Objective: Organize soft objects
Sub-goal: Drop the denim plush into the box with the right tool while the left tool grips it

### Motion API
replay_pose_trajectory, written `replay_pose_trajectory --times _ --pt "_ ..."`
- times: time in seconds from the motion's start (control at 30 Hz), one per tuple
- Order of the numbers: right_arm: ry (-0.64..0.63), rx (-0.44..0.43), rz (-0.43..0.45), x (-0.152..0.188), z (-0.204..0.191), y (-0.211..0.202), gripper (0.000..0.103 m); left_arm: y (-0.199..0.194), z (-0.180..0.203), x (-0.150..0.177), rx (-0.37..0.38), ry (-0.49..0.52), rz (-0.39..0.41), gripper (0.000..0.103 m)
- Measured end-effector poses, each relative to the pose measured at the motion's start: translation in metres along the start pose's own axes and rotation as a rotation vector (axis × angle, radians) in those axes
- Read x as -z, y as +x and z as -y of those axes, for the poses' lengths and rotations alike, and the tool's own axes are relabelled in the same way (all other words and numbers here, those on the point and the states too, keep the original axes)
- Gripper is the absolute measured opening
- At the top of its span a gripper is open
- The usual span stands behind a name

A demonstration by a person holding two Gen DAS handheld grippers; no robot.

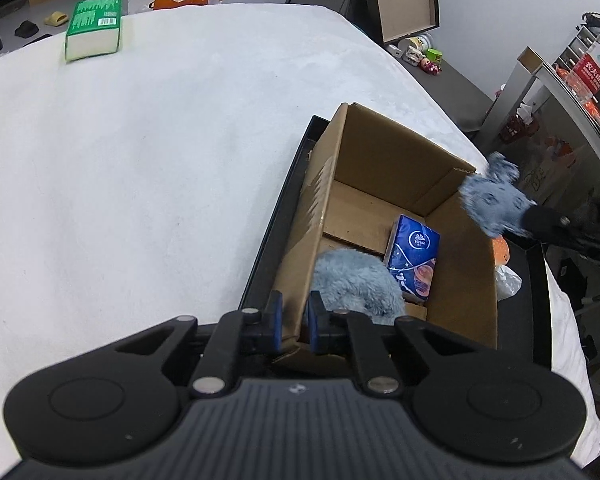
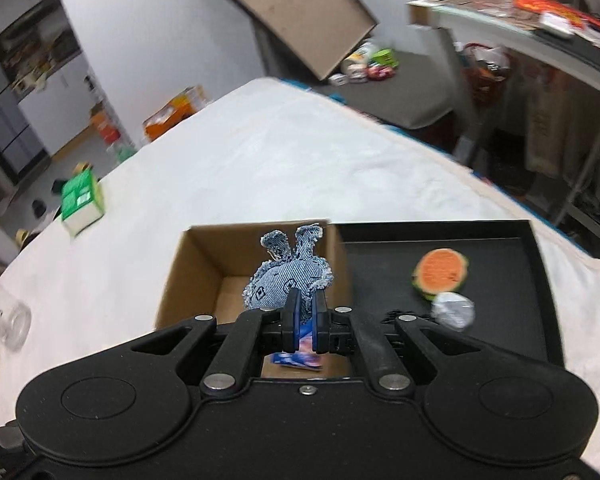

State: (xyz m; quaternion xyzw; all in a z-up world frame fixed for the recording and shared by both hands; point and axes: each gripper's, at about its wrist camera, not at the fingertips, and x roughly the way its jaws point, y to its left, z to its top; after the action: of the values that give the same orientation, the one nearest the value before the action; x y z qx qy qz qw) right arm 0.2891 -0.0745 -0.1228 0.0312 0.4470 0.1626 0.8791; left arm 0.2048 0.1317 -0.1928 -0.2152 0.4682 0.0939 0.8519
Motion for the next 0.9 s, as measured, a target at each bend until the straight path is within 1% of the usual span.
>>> replay_pose_trajectory --times 0.2,0.3,0.4,0.57,0.6,0.63,0.67,0.77,0.9 --pt "-0.038 -0.018 -0.03 -0.006 -0.027 0.014 0.005 0.001 -0.002 -0.001 0.008 -0.011 -0.007 0.012" --pt "-0.031 -0.031 -0.054 -0.009 -0.036 0.024 0.005 0.001 -0.006 -0.002 0.02 -0.029 -0.013 0.012" --pt "-0.045 -0.033 -0.059 -0.01 -0.047 0.03 0.005 0.002 -0.009 -0.003 0.03 -0.037 -0.021 0.012" --pt "-0.032 -0.072 -0.073 -0.016 -0.059 0.039 0.007 0.002 -0.009 -0.006 0.039 -0.047 -0.034 0.012" --pt "-0.022 -0.089 -0.085 -0.018 -0.06 0.043 0.013 0.001 -0.008 -0.006 0.038 -0.037 -0.033 0.012" --pt "-0.018 -0.093 -0.114 -0.019 -0.059 0.048 0.026 0.002 -0.008 -0.006 0.038 -0.036 -0.033 0.012" --pt "-0.013 -0.087 -0.136 -0.02 -0.058 0.051 0.03 0.002 -0.01 -0.006 0.041 -0.045 -0.036 0.012" --pt "-0.007 -0.087 -0.14 -0.022 -0.051 0.049 0.031 0.002 -0.011 -0.006 0.044 -0.049 -0.038 0.012" --pt "-0.01 -0.092 -0.151 -0.022 -0.042 0.04 0.035 0.002 -0.01 -0.006 0.04 -0.049 -0.041 0.012"
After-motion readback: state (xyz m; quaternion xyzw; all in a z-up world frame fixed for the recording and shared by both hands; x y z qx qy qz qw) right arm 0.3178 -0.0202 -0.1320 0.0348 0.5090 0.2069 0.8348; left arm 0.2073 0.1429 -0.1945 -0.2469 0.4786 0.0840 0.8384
